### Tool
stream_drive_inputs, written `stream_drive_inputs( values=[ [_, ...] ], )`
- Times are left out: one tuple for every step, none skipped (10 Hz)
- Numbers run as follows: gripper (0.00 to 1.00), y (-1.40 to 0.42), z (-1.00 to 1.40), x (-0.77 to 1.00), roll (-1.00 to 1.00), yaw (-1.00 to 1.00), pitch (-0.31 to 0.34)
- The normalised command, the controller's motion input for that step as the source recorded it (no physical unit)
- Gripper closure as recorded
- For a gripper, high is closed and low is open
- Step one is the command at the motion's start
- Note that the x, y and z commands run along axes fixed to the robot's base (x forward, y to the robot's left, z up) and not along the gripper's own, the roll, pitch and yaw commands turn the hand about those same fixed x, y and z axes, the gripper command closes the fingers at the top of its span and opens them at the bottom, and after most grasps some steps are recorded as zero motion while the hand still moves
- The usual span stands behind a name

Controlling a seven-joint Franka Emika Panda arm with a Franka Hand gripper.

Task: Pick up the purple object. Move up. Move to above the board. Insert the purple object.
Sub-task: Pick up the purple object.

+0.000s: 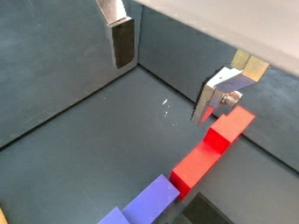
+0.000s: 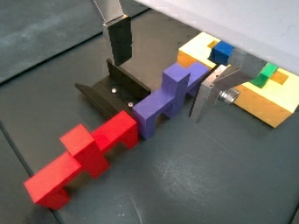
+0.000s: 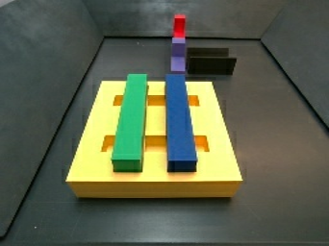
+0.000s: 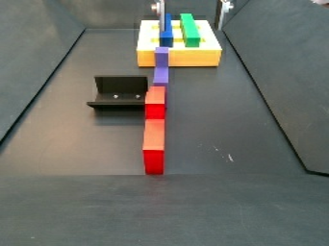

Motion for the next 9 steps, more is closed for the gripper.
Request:
stream_drive_inputs(
  values=[
    [0.00, 0.00, 0.00, 0.06, 0.00, -0.06, 0.000],
    [0.00, 0.00, -0.01, 0.09, 0.00, -0.13, 0.000],
    [0.00, -0.13, 0.00, 0.19, 0.00, -0.48, 0.000],
    [0.00, -0.25, 0.06, 0.30, 0.00, -0.62, 0.061],
    [0.00, -0.30, 0.15, 0.32, 0.00, -0.61, 0.061],
    [0.00, -0.35, 0.11, 0.37, 0.00, -0.57, 0.067],
    [0.00, -0.33, 0.04, 0.37, 0.00, -0.57, 0.059],
    [0.00, -0.33, 0.00, 0.40, 0.01, -0.45, 0.140],
    [0.00, -0.31, 0.00, 0.34, 0.02, -0.53, 0.120]
  ],
)
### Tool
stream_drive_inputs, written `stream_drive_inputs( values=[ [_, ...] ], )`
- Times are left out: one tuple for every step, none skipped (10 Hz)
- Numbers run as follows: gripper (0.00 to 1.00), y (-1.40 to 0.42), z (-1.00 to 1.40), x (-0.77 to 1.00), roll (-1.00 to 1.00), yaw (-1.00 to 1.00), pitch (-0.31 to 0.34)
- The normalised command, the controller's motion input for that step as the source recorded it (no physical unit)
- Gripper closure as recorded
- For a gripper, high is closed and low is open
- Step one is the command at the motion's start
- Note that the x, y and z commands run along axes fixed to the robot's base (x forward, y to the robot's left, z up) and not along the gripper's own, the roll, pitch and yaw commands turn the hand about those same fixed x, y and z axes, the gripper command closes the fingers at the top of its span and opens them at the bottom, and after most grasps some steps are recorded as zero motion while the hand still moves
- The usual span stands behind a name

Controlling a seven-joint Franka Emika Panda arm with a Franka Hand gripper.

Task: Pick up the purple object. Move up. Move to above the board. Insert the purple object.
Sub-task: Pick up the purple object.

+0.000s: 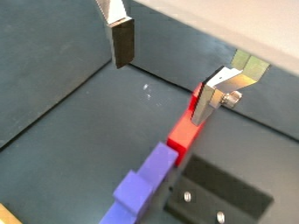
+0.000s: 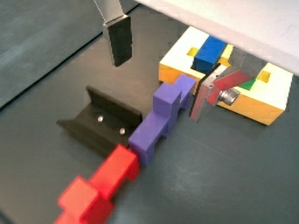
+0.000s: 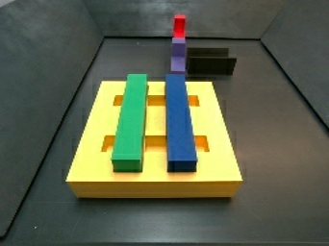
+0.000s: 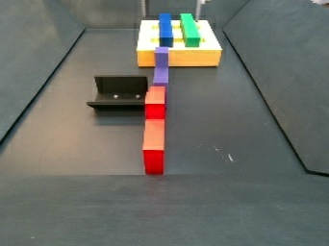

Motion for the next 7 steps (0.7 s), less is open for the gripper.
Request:
stream_drive_inputs(
  values=[
    [0.00, -0.28, 0.00, 0.26, 0.03, -0.61, 0.110],
    [0.00, -0.26, 0.00, 0.18, 0.00, -0.70, 0.116],
    [0.00, -0.24, -0.01, 0.13, 0.00, -0.74, 0.134],
    [0.00, -0.23, -0.04, 0.09, 0.00, -0.75, 0.150],
    [0.00, -0.20, -0.07, 0.00, 0.01, -0.79, 0.187],
    [0.00, -0.20, -0.08, 0.00, 0.00, -0.84, 0.161],
    [0.00, -0.18, -0.11, 0.00, 0.00, -0.92, 0.099]
  ],
)
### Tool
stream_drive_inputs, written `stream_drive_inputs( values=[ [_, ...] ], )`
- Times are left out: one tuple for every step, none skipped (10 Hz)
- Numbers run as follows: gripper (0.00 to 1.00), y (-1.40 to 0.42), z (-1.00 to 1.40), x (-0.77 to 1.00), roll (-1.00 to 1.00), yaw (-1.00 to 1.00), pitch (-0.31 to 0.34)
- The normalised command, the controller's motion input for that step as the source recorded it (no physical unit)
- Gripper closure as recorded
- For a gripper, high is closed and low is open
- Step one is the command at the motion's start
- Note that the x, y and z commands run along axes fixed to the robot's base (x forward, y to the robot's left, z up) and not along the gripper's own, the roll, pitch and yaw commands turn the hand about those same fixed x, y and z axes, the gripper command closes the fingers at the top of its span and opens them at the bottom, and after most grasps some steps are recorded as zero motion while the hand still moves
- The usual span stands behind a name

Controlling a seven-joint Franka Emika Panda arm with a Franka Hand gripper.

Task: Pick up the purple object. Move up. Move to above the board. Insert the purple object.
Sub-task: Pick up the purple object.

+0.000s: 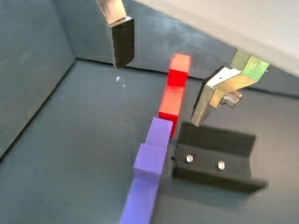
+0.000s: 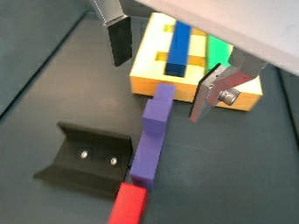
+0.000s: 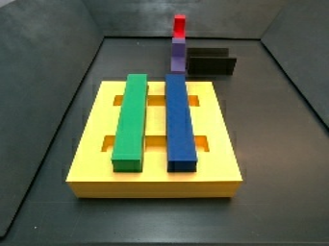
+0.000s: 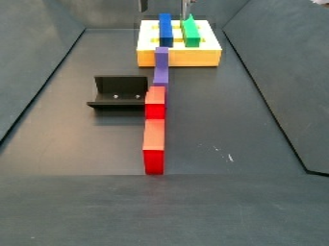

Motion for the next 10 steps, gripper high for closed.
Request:
stream_drive_inputs(
  values=[
    [0.00, -0.16, -0.14, 0.00, 0.00, -0.95, 0.069],
    [0.00, -0.16, -0.13, 0.00, 0.00, -0.96, 0.060],
    [0.00, -0.15, -0.13, 0.01, 0.00, -0.97, 0.046],
    [0.00, -0.15, -0.13, 0.01, 0.00, -0.97, 0.053],
    [0.00, -0.16, -0.11, 0.01, 0.00, -0.95, 0.066],
    [0.00, -0.16, -0.11, 0.01, -0.01, -0.93, 0.097],
    [0.00, -0.14, -0.12, 0.03, -0.02, -0.93, 0.106],
    [0.00, -0.12, -0.14, 0.02, -0.04, -0.93, 0.120],
    [0.00, -0.13, -0.14, 0.02, -0.04, -0.92, 0.129],
    [0.00, -0.11, -0.16, 0.04, -0.03, -0.91, 0.121]
  ],
)
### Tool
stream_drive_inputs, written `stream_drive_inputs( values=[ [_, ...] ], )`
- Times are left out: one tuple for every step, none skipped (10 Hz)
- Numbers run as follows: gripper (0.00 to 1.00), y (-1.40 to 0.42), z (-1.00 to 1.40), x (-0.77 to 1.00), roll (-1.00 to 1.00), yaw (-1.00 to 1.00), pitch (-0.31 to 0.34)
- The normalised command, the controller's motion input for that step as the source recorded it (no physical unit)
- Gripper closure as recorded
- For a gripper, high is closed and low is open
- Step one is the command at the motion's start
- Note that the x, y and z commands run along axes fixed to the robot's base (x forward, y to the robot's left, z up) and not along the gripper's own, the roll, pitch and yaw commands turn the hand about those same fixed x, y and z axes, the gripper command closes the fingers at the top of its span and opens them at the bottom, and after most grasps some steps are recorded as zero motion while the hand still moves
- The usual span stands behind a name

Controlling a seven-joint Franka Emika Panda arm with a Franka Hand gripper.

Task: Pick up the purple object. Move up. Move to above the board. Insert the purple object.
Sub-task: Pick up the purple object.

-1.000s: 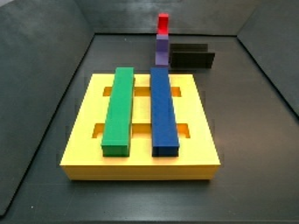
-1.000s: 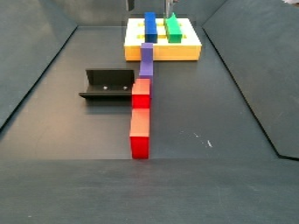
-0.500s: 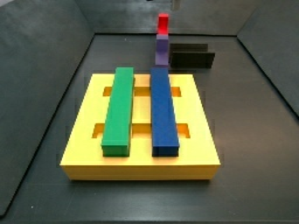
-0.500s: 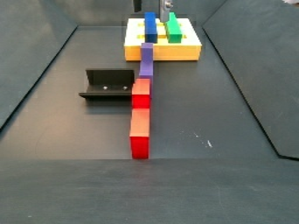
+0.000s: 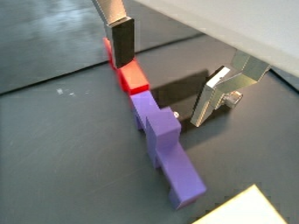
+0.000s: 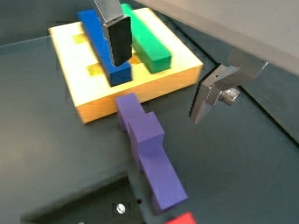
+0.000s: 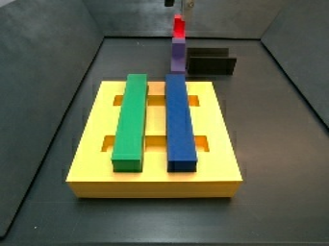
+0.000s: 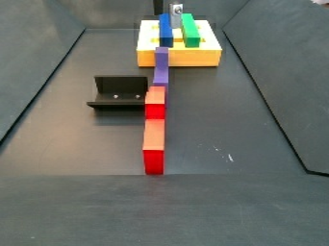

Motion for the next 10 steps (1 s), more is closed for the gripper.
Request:
stream_drive_inputs(
  values=[
    [0.00, -0.11, -0.16, 0.17, -0.03, -0.79, 0.123],
    [0.00, -0.07, -0.24, 0.28, -0.01, -0.67, 0.140],
    [0.00, 0.00, -0.33, 0.47, 0.01, -0.38, 0.314],
    [0.00, 0.01, -0.35, 0.68, 0.09, -0.13, 0.399],
    [0.00, 0.00, -0.29, 0.65, 0.06, -0.15, 0.399],
    [0.00, 0.00, -0.20, 0.45, 0.01, -0.34, 0.369],
    [0.00, 0.00, -0.09, 0.26, 0.00, -0.47, 0.371],
    [0.00, 0.00, -0.05, 0.21, -0.02, -0.55, 0.334],
    [0.00, 0.00, -0.06, 0.20, -0.07, -0.58, 0.317],
    [0.00, 0.00, -0.13, 0.14, -0.11, -0.60, 0.277]
  ],
)
